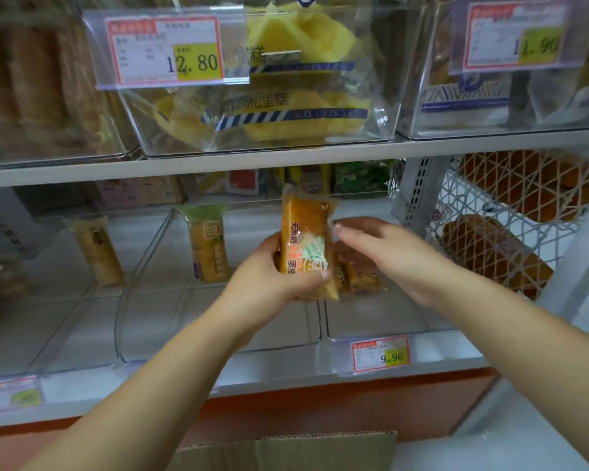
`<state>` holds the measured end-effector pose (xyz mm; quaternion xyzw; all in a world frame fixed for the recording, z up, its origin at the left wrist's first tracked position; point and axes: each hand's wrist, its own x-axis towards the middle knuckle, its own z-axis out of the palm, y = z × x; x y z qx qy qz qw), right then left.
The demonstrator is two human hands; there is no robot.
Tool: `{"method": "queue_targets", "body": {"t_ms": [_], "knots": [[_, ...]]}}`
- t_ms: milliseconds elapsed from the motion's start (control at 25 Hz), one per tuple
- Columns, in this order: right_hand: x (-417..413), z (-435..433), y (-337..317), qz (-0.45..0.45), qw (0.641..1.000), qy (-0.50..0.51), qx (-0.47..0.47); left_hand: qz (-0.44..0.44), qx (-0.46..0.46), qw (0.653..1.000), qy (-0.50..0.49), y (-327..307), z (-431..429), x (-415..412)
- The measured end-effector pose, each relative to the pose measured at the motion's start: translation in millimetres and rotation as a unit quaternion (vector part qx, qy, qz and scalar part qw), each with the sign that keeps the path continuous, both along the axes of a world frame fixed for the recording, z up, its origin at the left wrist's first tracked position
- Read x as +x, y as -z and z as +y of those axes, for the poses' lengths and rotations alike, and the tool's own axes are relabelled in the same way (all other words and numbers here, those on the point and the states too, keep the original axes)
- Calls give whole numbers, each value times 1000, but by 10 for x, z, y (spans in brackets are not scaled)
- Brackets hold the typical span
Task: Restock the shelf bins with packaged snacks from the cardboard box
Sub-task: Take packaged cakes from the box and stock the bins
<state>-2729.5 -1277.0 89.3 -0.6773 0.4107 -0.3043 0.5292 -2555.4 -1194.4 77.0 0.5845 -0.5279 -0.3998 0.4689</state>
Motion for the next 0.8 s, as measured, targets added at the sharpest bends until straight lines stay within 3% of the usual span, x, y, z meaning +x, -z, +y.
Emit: {"method": "queue_targets", "body": {"t_ms": [120, 200, 320, 440, 560, 800], "knots": [[-40, 54, -129, -68, 995, -23, 66, -98, -49, 994, -3, -126, -110, -294], [-142, -89, -207, -51, 997, 39, 46, -227, -71, 971, -32, -118, -200, -354], [-343, -491, -134, 128, 978, 157, -56, -351, -29, 936, -22, 51, -212, -278], [-314, -775, 167, 386, 884, 188, -186, -368, -23, 929, 34, 304, -202, -254], [-148, -908, 450, 502, 806, 191, -249, -329, -42, 943, 24, 435, -223, -229], [-145, -1271, 646, 528, 825, 140, -146, -292, -64, 954, 26, 526, -224, -221]]}}
